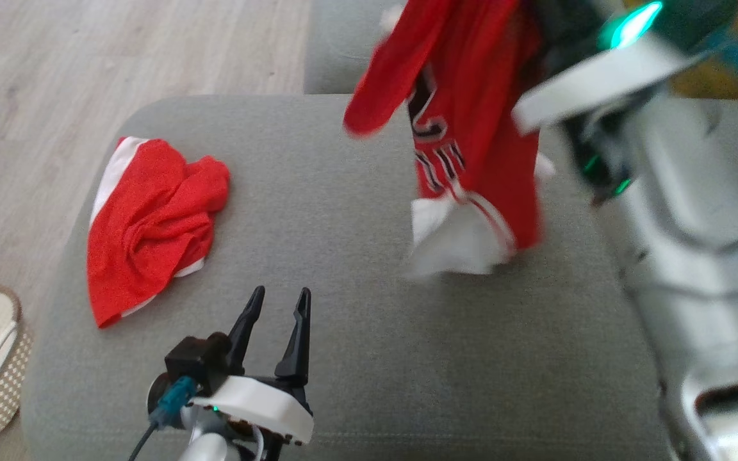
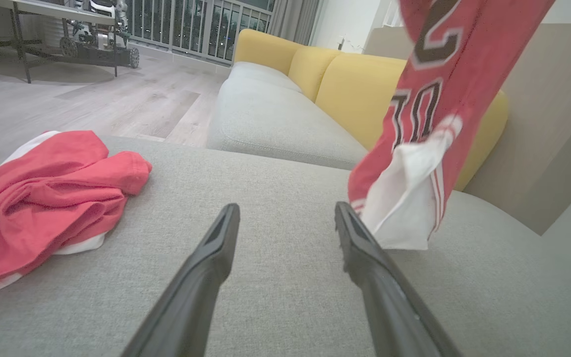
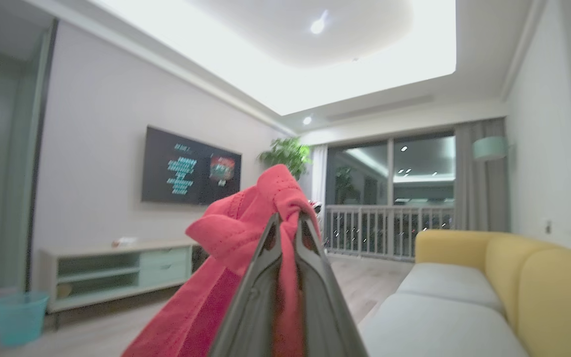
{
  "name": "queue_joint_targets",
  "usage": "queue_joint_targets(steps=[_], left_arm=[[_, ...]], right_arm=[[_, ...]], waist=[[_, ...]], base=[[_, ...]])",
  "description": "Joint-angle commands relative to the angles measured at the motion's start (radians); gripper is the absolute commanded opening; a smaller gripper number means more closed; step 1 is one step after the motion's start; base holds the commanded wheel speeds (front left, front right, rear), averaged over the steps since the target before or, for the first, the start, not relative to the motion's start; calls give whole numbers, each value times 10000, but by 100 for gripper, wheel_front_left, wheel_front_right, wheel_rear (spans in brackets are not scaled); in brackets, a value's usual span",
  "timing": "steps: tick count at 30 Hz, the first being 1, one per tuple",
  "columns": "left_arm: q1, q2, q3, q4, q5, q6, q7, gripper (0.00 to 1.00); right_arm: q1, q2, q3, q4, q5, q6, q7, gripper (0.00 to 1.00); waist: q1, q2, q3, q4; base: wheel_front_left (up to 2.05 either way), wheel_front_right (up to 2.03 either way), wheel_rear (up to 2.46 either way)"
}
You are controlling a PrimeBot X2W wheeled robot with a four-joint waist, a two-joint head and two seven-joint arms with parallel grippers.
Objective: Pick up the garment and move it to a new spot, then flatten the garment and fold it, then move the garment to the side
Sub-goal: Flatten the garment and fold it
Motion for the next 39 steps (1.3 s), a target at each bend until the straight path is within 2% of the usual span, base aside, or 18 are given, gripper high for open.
queue_joint_targets(steps=[1,3,8,11,12,13,15,17,20,24,26,29,31,35,39], left_arm=[[-392,-4,358,-385,-76,86,-122,100],[-396,-4,377,-439,-131,129,-122,100],[-501,-5,281,-515,-189,175,-122,100],[-589,-5,301,-567,-184,200,-122,100],[-622,-5,312,-554,-166,197,-122,100],[-659,-5,309,-517,-127,177,-122,100],[-724,-5,342,-474,-65,142,-122,100],[-770,-5,414,-466,-33,131,-122,100],[-844,-5,504,-450,-15,124,-122,100],[-893,-5,601,-457,-35,125,-122,100],[-869,-5,657,-517,-74,165,-122,100],[-764,-5,653,-593,-130,242,-122,100],[-676,-5,633,-633,-153,296,-122,100],[-533,-5,654,-649,-307,362,-122,100],[-543,-5,696,-461,-540,382,-122,100]], right_arm=[[-555,68,-295,-307,-28,-2,-91,0],[-876,68,-1285,-142,-456,-2,-96,0],[-463,-111,-4527,1844,-2570,-2,-63,0],[357,-460,-6861,3222,-4377,-2,998,0],[637,-475,-7657,3471,-4967,-2,1384,12],[936,-458,-8340,3695,-5620,-2,1932,100],[1301,-280,-9106,3782,-6643,-2,2656,100],[1432,-92,-9500,3585,-7266,-2,2785,100],[1384,45,-9233,3272,-7479,-2,2022,100],[1278,63,-6877,3918,-5856,-2,536,100],[1537,64,-5621,3768,-4941,-2,196,100],[2466,65,-4089,2746,-3840,-2,-8,100],[3338,66,-3461,1788,-3243,-2,-50,100],[5215,67,-2602,-117,-2276,-2,-79,100],[6245,67,-2530,-1205,-1658,-2,-82,100]], waist=[[0,0,19,-178],[0,0,93,-331],[0,0,314,-568],[0,0,546,-685],[0,0,635,-725],[0,0,710,-764],[0,0,819,-848],[0,0,908,-960],[0,0,934,-1131],[0,0,707,-1307],[0,0,558,-1402],[0,0,334,-1527],[0,0,266,-1604],[0,0,276,-1808],[0,0,435,-2038]], base=[[0,0,0],[0,0,0],[0,0,0],[0,0,0],[0,0,0],[0,0,0],[0,0,0],[0,0,0],[0,0,0],[0,0,0],[0,0,0],[0,0,0],[0,0,0],[0,0,0],[0,0,0]])
